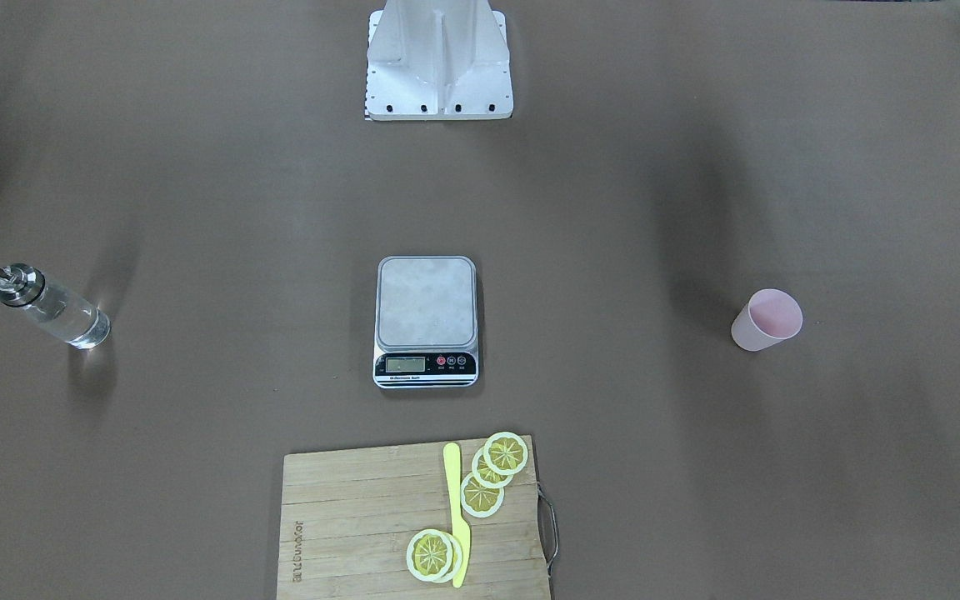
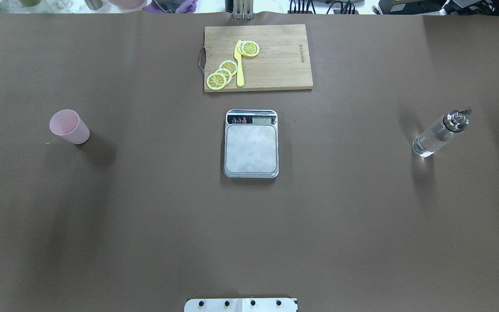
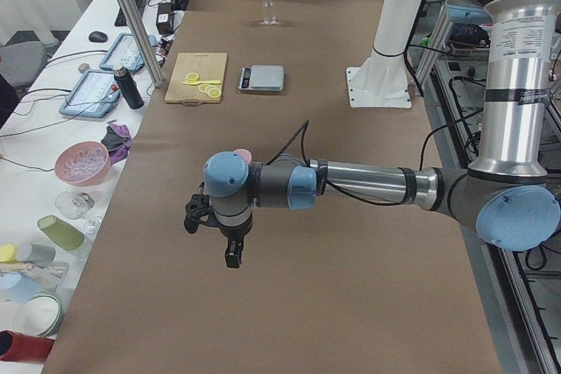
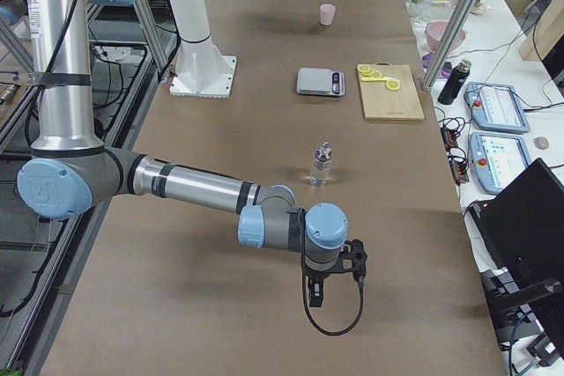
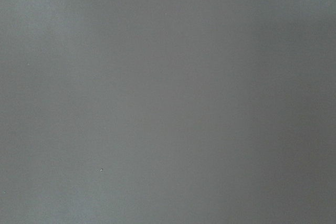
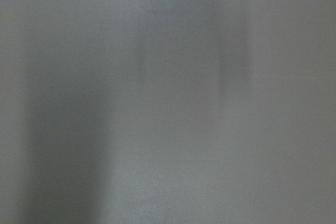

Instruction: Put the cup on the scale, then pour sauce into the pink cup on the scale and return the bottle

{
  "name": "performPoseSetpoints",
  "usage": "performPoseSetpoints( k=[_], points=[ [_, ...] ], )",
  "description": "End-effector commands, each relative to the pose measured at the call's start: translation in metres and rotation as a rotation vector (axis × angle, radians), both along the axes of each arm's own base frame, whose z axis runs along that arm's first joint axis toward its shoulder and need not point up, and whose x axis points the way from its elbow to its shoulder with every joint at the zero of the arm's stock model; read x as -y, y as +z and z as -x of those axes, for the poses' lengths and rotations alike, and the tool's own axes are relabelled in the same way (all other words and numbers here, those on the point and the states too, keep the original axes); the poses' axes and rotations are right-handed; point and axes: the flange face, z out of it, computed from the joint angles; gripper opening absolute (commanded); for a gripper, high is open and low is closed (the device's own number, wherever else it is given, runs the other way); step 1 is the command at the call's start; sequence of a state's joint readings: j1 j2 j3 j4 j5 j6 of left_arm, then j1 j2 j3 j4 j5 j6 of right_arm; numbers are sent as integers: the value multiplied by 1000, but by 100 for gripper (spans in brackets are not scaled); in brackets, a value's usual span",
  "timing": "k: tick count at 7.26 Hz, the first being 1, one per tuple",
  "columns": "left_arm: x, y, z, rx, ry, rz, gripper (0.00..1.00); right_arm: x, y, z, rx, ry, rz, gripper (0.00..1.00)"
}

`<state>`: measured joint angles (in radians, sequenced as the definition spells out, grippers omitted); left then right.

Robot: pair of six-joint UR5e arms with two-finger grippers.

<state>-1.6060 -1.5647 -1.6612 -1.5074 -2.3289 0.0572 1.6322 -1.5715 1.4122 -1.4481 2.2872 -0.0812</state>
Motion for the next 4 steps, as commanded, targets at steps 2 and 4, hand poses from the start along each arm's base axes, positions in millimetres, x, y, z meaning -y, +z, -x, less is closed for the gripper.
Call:
performPoseSetpoints(
  k=[2, 4],
  points=[
    [0, 2, 0, 0, -1, 7, 98, -3, 2, 0, 2, 0, 5, 100],
    [1, -1, 0, -1, -4, 3, 99, -3, 2, 0, 2, 0, 5, 100]
  ],
)
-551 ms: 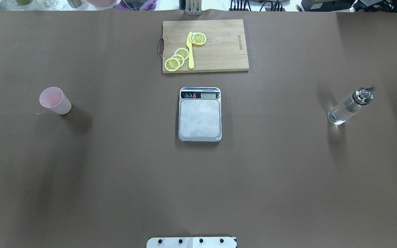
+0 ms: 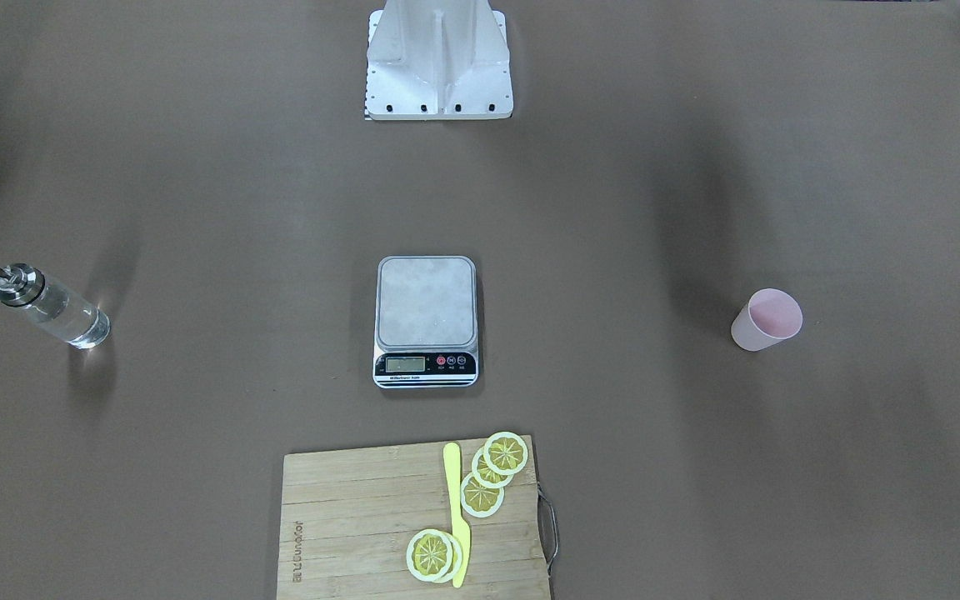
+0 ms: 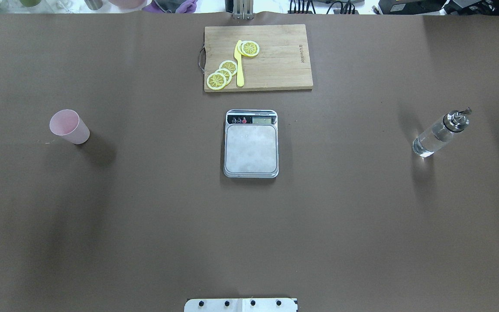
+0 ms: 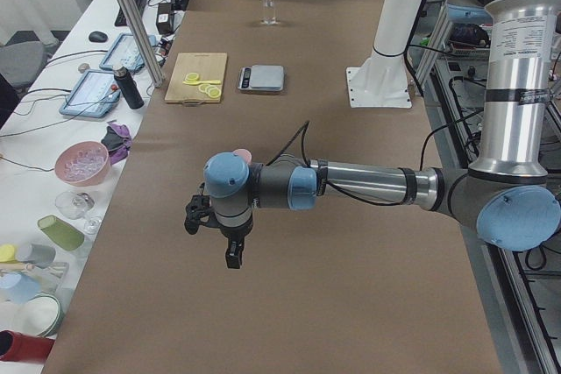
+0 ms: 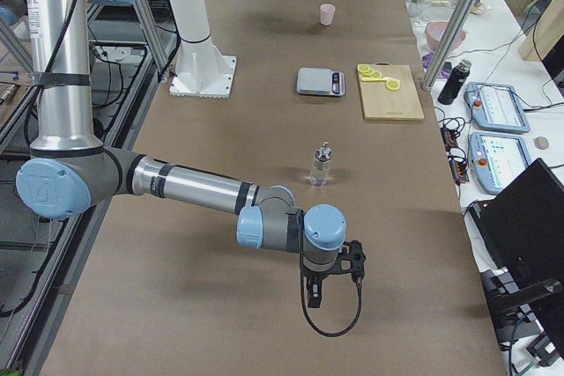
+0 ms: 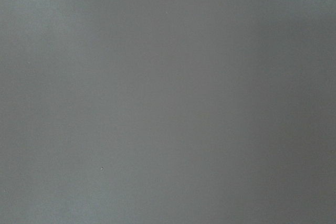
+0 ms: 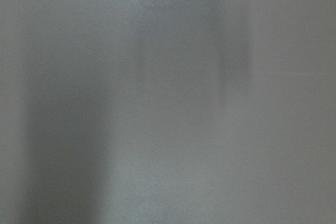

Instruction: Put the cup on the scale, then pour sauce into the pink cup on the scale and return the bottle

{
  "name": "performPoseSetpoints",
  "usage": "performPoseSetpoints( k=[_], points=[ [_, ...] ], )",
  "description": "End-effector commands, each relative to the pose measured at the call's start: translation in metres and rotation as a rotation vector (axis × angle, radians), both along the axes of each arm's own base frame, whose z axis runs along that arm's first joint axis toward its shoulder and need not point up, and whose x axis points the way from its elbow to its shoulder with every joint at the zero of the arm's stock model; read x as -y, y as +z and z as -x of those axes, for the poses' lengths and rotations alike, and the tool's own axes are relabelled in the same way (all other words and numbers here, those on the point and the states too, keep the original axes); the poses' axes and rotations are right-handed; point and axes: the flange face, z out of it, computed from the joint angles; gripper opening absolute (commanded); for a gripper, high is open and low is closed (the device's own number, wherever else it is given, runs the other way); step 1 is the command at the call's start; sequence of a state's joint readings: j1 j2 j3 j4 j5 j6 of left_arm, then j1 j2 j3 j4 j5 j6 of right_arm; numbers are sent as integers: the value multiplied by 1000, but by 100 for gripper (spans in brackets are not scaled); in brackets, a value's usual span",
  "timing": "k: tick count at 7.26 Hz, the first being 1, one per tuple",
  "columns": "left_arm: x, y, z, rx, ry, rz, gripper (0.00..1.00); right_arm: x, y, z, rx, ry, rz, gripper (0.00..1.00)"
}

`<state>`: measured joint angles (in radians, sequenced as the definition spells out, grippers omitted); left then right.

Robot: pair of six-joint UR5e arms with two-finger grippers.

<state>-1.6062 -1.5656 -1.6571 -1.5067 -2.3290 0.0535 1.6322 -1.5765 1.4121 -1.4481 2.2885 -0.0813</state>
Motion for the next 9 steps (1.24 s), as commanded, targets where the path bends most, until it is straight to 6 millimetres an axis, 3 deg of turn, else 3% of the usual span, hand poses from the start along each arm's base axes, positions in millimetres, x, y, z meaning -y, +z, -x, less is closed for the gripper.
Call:
performPoseSetpoints(
  k=[1, 4, 9],
  points=[
    [3, -6, 0, -2, -32, 18, 99, 0, -1, 0, 0, 0, -3, 100],
    [27, -41, -9, -49, -81, 19, 98, -1, -1, 0, 1, 2, -38, 100],
    [49, -103, -104, -61, -71, 61, 98, 3, -7, 0, 1, 3, -69, 100]
  ],
)
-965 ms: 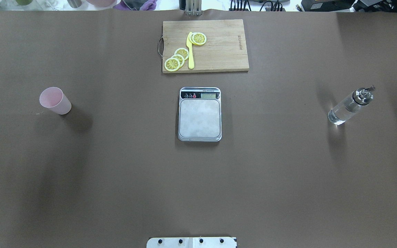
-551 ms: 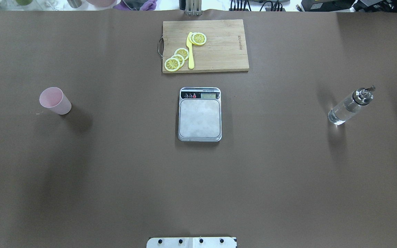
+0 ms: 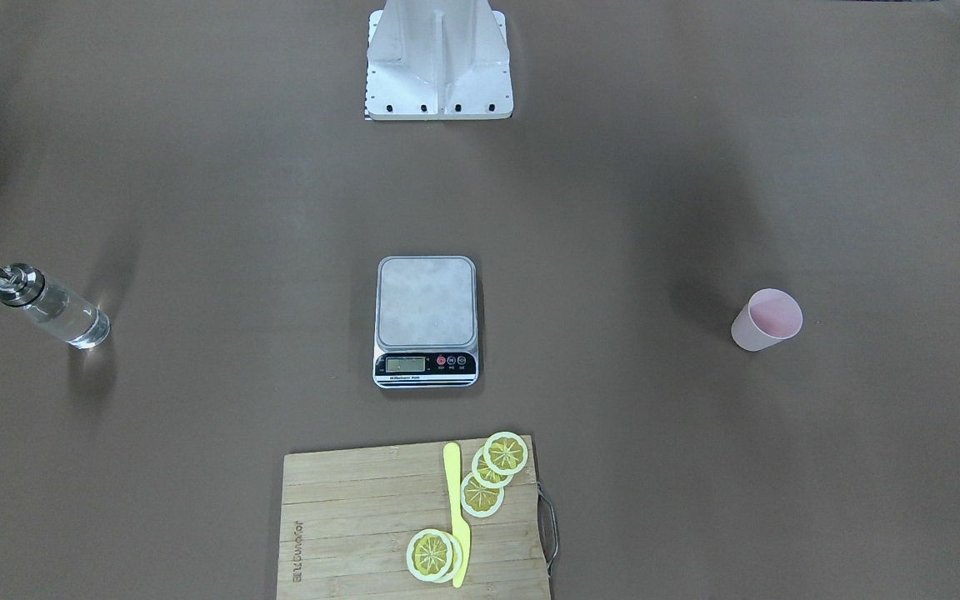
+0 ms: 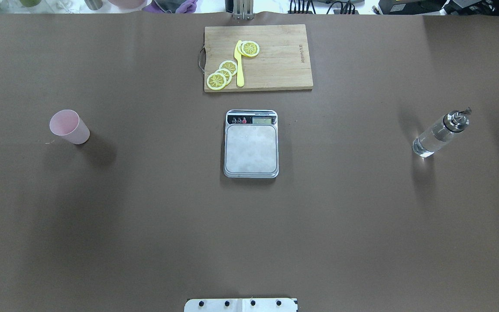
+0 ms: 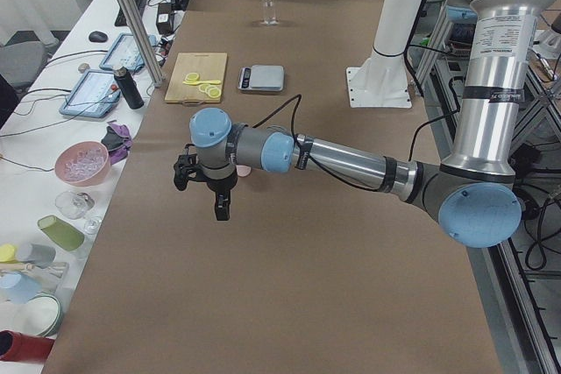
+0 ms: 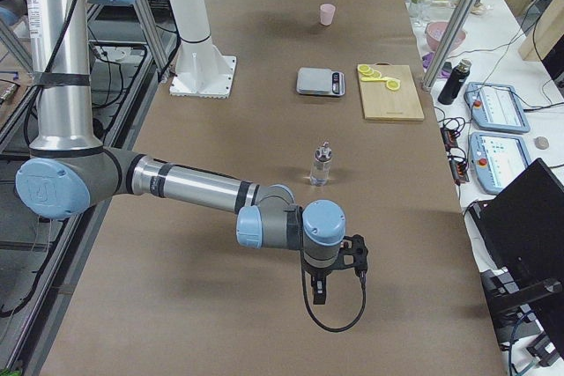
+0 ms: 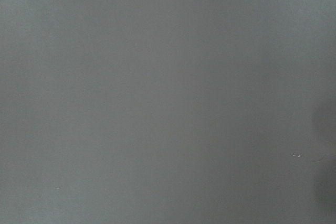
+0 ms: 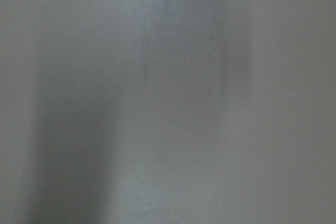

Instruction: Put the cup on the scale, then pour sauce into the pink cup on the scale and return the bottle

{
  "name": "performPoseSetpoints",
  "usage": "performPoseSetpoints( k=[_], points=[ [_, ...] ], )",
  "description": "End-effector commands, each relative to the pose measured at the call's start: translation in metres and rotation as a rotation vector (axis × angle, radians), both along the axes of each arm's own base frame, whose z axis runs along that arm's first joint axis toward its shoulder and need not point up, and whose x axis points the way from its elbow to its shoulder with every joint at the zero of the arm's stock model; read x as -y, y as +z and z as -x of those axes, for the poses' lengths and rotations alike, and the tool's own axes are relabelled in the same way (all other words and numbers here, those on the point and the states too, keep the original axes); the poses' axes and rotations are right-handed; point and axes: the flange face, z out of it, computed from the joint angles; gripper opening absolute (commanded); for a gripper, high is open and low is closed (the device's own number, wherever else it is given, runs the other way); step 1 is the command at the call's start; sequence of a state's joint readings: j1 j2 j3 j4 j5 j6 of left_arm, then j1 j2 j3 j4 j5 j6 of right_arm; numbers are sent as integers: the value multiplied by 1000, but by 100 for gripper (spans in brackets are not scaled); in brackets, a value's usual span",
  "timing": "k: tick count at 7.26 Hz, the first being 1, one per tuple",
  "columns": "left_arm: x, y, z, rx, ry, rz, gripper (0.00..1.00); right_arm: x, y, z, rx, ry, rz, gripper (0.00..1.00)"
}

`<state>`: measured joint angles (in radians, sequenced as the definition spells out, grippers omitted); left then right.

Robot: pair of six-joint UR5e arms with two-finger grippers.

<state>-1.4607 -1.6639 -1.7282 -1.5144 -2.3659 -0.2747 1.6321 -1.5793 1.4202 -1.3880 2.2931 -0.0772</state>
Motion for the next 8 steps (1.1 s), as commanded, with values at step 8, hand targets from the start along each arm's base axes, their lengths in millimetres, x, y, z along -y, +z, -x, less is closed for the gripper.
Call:
performPoseSetpoints(
  k=[8],
  points=[
    [20, -74, -175, -30, 41, 58, 94, -29, 5, 4, 30, 5, -17, 100]
  ],
)
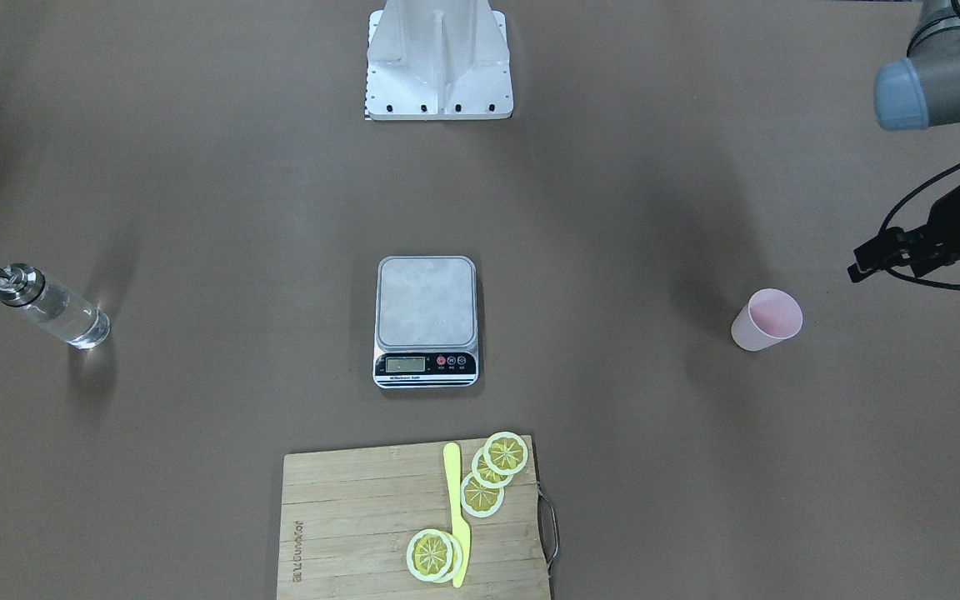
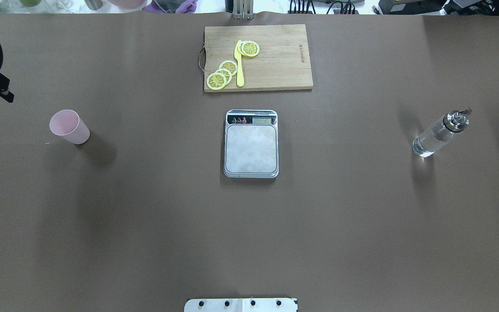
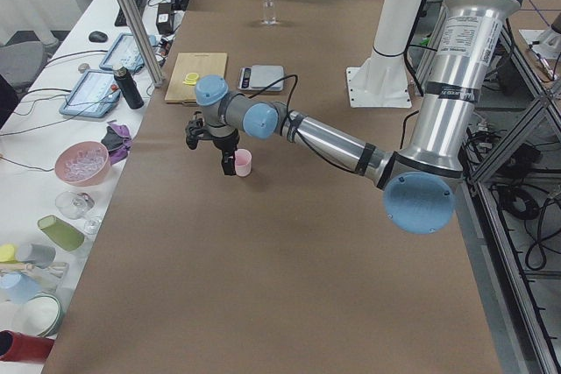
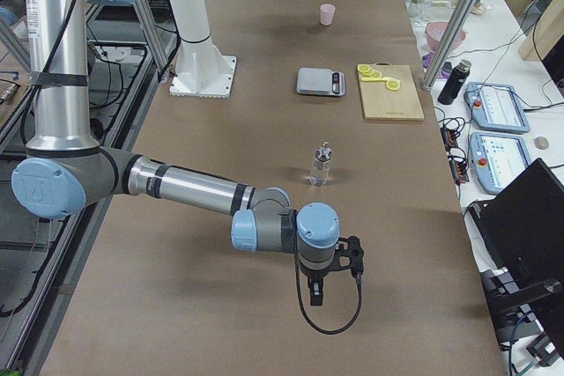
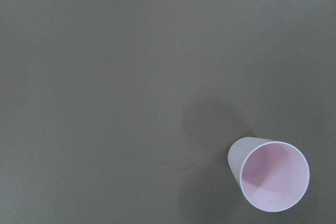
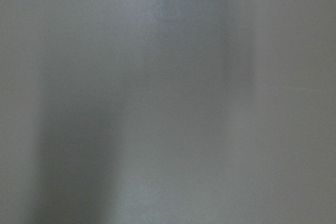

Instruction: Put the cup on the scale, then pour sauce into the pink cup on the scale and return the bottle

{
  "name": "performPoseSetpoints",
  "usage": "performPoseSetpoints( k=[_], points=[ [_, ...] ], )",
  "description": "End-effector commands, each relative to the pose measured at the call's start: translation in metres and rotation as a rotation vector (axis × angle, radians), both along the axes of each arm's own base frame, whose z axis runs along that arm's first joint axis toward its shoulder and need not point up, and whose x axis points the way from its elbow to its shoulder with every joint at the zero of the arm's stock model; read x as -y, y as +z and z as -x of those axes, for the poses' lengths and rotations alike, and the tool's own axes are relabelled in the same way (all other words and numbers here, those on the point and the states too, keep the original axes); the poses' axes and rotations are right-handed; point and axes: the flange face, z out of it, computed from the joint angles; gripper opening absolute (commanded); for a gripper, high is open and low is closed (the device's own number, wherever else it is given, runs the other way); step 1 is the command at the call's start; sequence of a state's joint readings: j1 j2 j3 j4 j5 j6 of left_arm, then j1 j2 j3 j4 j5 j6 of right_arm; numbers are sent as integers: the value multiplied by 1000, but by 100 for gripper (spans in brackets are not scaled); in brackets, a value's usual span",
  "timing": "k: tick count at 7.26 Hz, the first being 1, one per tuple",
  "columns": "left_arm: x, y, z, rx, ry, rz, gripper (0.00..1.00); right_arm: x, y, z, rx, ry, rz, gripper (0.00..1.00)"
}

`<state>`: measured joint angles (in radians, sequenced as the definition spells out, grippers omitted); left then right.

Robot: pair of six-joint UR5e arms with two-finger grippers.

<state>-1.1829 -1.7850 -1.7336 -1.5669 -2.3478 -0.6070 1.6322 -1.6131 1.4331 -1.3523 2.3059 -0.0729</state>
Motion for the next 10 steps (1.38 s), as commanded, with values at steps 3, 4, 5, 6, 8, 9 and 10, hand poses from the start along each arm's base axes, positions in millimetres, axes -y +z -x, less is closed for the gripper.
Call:
performPoseSetpoints(
  k=[3, 4, 5, 6, 8, 9, 10],
  points=[
    [5, 8, -38, 13, 24, 12, 92, -58, 1, 7, 38, 104, -57, 100],
    [6, 9, -54, 17, 25, 42, 91, -58, -1, 8, 40, 114, -75, 100],
    [17, 4, -64, 17, 26, 46, 90, -57, -1, 10, 27, 117, -79, 100],
    [20, 10, -67, 24, 18, 70, 90, -56, -3, 8, 8, 121, -105, 100],
    [26, 19, -71, 30, 17, 83, 85, -59, -10, 9, 16, 121, -184, 100],
    [26, 26, -80, 32, 28, 87, 80, -60, -13, 12, 30, 112, -223, 100],
    [23, 33, -92, 28, 41, 85, 77, -66, -11, 18, 50, 99, -245, 100]
  ],
)
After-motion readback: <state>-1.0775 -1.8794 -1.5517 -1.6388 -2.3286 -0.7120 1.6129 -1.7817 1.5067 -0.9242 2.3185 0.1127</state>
